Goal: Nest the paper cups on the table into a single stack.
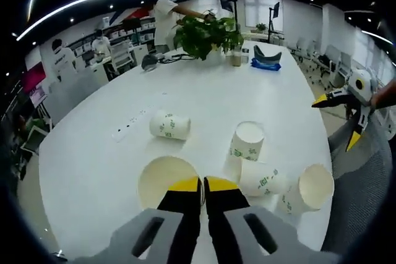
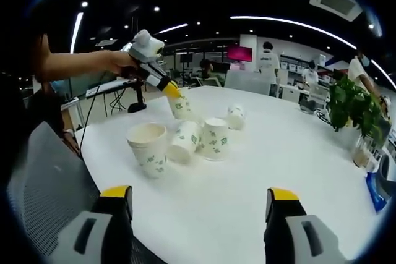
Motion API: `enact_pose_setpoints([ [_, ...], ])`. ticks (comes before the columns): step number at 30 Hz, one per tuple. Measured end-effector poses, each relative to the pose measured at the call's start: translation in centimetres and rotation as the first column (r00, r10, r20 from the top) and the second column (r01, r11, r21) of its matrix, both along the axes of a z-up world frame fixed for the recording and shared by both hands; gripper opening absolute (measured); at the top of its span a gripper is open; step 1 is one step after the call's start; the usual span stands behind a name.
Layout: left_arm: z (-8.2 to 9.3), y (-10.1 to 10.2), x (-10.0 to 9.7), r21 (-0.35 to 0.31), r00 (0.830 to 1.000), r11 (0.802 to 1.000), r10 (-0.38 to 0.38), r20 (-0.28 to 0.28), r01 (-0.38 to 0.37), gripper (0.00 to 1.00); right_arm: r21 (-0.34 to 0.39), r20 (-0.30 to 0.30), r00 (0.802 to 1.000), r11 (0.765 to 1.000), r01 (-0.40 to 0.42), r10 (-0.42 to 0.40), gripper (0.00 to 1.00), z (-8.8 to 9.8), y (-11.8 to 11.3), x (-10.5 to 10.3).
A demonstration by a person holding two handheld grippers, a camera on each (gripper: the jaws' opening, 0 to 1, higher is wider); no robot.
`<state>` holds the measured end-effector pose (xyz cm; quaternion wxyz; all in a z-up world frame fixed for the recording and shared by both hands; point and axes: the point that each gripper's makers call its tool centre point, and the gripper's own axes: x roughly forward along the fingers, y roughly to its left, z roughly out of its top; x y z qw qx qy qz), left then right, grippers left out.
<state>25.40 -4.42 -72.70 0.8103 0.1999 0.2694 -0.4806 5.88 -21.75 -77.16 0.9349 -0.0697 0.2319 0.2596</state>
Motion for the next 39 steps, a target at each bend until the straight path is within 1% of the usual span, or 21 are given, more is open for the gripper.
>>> enact_pose_setpoints([
  [4, 1.0, 0.0, -1.0, -0.018, 1.0, 1.0, -0.022, 0.003, 0.022, 0.0, 0.0, 0.001, 1.0, 1.0, -0.004, 0.004, 0.9, 0.0, 0.0, 0.0],
  [6, 1.6, -0.3, -2.0, -0.025, 0.999, 0.999, -0.037, 0.003, 0.037, 0.0, 0.001, 0.001, 1.0, 1.0, -0.004, 0.004, 0.9, 0.0, 0.0, 0.0],
  [11, 2.9, -0.9, -4.2, -0.024, 0.996, 0.996, -0.089, 0.003, 0.089, 0.0, 0.0, 0.001, 1.0, 1.0, -0.007, 0.007, 0.9, 0.0, 0.1, -0.1],
  [17, 3.7, -1.2, -6.6, -0.017, 0.989, 0.989, -0.146, -0.009, 0.146, 0.0, 0.0, 0.004, 1.0, 1.0, -0.007, 0.007, 0.9, 0.0, 0.1, -0.1],
  [21, 3.8, -1.5, -8.5, -0.012, 0.981, 0.982, -0.19, -0.025, 0.19, 0.0, 0.001, 0.006, 1.0, 1.0, -0.006, 0.006, 0.9, 0.1, 0.1, -0.1],
  [24, 3.9, -1.9, -9.9, -0.008, 0.976, 0.977, -0.212, -0.046, 0.212, 0.0, 0.001, 0.005, 1.0, 1.0, -0.007, 0.007, 0.9, 0.0, 0.1, -0.1],
  [27, 3.9, -2.2, -10.9, 0.002, 0.97, 0.972, -0.235, -0.056, 0.236, 0.0, -0.001, 0.003, 1.0, 1.0, -0.011, 0.011, 0.9, 0.0, 0.1, -0.1],
  [33, 4.6, -3.1, -12.8, -0.01, 0.958, 0.96, -0.28, -0.064, 0.28, 0.0, -0.006, 0.002, 1.0, 1.0, -0.013, 0.013, 0.9, -0.1, 0.1, -0.1],
  [36, 4.7, -3.7, -13.9, -0.013, 0.949, 0.951, -0.308, -0.072, 0.308, 0.0, -0.009, 0.001, 1.0, 1.0, -0.014, 0.014, 0.89, -0.2, 0.0, -0.1],
  [39, 4.4, -4.2, -15.0, -0.004, 0.937, 0.941, -0.338, -0.089, 0.339, 0.0, -0.008, 0.001, 1.0, 1.0, -0.013, 0.013, 0.89, -0.2, 0.0, -0.1],
])
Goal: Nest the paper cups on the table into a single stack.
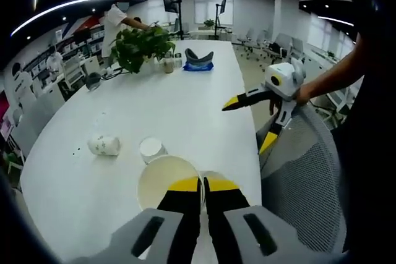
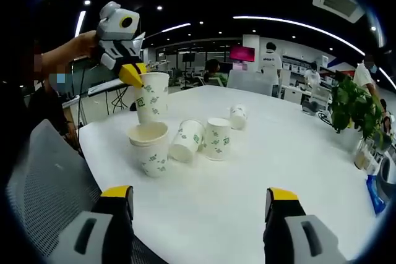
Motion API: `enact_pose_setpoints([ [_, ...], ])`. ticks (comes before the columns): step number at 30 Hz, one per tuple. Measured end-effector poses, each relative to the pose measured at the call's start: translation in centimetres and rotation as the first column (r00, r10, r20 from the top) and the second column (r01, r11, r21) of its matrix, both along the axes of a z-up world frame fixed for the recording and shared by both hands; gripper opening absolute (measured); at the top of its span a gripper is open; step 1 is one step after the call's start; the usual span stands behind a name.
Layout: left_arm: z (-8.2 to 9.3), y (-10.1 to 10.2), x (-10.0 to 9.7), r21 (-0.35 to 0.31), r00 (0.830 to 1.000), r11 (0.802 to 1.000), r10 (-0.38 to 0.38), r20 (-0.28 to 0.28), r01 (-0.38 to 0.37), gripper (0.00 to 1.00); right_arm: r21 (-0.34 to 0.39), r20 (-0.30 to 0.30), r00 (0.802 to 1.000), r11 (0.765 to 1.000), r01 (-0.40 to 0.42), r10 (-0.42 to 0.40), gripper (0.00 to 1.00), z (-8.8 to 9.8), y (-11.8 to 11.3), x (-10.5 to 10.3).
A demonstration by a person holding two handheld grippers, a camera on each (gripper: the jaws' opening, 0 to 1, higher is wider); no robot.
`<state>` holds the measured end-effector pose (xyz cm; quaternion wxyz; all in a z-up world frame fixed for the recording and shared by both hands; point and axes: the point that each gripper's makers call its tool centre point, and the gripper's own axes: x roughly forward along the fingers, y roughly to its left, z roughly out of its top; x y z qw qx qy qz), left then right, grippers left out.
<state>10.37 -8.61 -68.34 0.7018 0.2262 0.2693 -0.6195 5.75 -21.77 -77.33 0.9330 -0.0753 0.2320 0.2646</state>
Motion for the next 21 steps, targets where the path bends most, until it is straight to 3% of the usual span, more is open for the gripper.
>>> enact_pose_setpoints([
  [21, 0.1, -1.5, -1.6, 0.012, 0.997, 0.997, -0.072, 0.012, 0.072, 0.0, -0.012, -0.002, 1.0, 1.0, 0.002, -0.002, 0.88, 0.2, 0.2, 0.0],
])
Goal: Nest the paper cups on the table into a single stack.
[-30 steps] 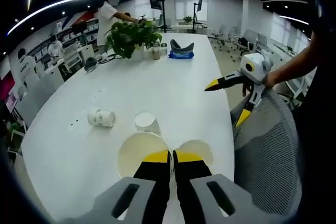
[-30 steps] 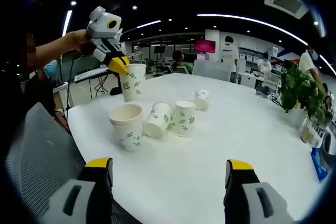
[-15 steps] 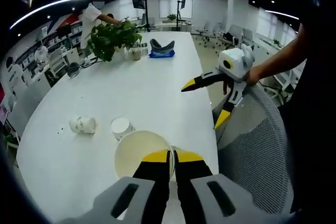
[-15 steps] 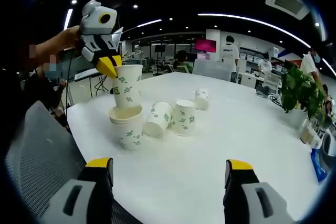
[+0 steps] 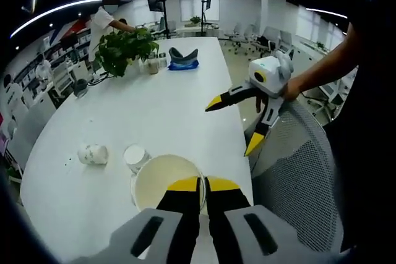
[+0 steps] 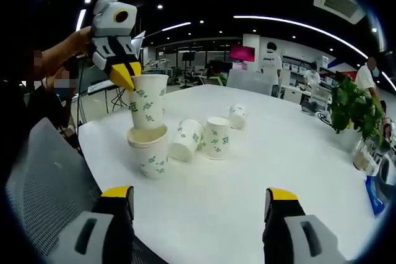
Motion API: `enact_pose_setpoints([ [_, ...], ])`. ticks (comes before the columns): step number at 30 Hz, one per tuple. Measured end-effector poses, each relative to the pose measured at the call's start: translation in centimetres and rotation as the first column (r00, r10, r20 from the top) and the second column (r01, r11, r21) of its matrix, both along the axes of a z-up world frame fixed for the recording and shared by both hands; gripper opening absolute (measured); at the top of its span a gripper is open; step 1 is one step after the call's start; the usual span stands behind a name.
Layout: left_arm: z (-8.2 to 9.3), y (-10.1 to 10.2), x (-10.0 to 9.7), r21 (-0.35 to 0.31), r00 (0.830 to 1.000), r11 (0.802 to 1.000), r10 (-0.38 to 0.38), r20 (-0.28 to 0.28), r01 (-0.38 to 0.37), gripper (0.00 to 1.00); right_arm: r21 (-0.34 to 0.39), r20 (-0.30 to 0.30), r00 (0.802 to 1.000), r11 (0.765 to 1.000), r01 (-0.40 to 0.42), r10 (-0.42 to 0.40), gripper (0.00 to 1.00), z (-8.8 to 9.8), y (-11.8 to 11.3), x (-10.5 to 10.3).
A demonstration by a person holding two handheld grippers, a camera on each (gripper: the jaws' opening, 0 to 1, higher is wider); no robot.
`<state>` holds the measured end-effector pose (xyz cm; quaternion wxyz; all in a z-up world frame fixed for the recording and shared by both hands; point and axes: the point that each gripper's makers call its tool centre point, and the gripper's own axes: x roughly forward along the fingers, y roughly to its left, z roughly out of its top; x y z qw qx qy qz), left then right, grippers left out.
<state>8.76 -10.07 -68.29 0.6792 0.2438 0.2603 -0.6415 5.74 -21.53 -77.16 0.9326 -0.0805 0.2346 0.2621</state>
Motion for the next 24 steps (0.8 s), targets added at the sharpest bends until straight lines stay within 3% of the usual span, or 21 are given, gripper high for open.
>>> enact_pose_setpoints([
  [6, 0.1, -0.4, -0.4, -0.002, 1.0, 1.0, -0.012, -0.001, 0.012, 0.0, -0.002, -0.001, 1.0, 1.0, -0.002, 0.002, 0.88, -0.1, 0.0, 0.0],
  [13, -1.9, -0.5, -0.5, 0.048, 1.0, 0.999, -0.021, 0.011, 0.02, 0.0, -0.002, 0.0, 1.0, 1.0, 0.001, -0.001, 0.88, -0.1, -0.2, 0.0],
  [18, -3.3, -0.8, -0.7, 0.057, 1.0, 0.998, -0.012, -0.012, 0.013, 0.0, -0.002, 0.0, 1.0, 1.0, 0.001, -0.001, 0.88, -0.2, -0.2, 0.0],
  [24, -5.0, -1.0, -1.0, 0.061, 0.995, 0.998, 0.013, -0.094, -0.008, 0.0, -0.003, -0.002, 1.0, 1.0, 0.002, -0.002, 0.88, -0.2, -0.2, 0.0],
])
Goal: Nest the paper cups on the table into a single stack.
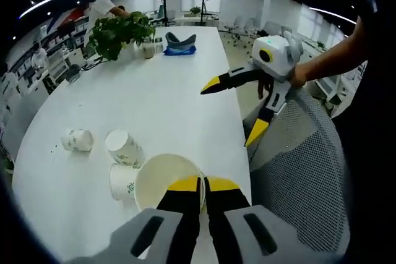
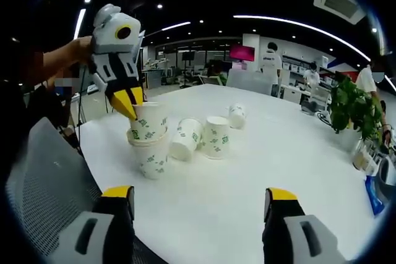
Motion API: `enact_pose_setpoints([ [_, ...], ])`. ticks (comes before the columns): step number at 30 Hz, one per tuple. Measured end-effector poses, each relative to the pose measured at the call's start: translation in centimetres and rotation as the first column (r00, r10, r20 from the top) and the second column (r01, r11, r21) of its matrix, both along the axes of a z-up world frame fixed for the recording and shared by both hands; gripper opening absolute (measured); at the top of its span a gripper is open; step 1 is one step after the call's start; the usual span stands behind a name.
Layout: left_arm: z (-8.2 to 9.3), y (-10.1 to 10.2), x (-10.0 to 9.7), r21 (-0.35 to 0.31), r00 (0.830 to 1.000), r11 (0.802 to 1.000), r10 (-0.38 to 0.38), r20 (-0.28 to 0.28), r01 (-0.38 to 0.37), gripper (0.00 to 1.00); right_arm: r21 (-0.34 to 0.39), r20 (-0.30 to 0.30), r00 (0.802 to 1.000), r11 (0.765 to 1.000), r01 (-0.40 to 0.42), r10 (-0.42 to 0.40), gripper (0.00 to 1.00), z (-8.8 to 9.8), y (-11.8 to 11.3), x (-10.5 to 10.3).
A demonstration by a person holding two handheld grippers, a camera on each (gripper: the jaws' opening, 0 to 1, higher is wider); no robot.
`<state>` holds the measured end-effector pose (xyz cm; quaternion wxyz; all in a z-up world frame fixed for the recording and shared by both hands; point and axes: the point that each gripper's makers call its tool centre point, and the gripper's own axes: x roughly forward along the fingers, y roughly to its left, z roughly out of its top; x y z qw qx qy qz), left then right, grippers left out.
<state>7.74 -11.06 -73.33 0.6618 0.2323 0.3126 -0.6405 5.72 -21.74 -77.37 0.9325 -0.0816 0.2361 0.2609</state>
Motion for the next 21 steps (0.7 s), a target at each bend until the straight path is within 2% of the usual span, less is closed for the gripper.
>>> enact_pose_setpoints([
  [2, -0.4, -0.1, -0.1, -0.006, 0.999, 1.0, 0.01, -0.035, -0.01, 0.01, 0.0, 0.0, 1.0, 1.0, 0.0, 0.0, 0.88, 0.0, 0.1, 0.0],
  [5, -1.0, -0.1, -0.1, -0.003, 0.998, 1.0, 0.016, -0.058, -0.016, 0.02, -0.003, -0.001, 1.0, 1.0, 0.0, 0.0, 0.87, 0.0, 0.0, 0.0],
  [8, -2.2, 0.2, 0.2, 0.013, 0.997, 1.0, 0.019, -0.069, -0.019, 0.02, -0.004, -0.002, 1.0, 1.0, 0.002, -0.002, 0.87, 0.0, -0.1, 0.0],
  [15, -3.3, 0.4, -0.4, 0.031, 0.994, 0.999, 0.018, -0.107, -0.015, 0.03, -0.008, -0.006, 1.0, 1.0, 0.001, -0.001, 0.87, -0.1, -0.1, -0.1],
  [21, -4.0, 0.5, -0.6, 0.046, 0.994, 0.999, 0.014, -0.112, -0.009, 0.03, -0.01, -0.009, 1.0, 1.0, 0.0, 0.0, 0.87, -0.2, -0.1, -0.1],
])
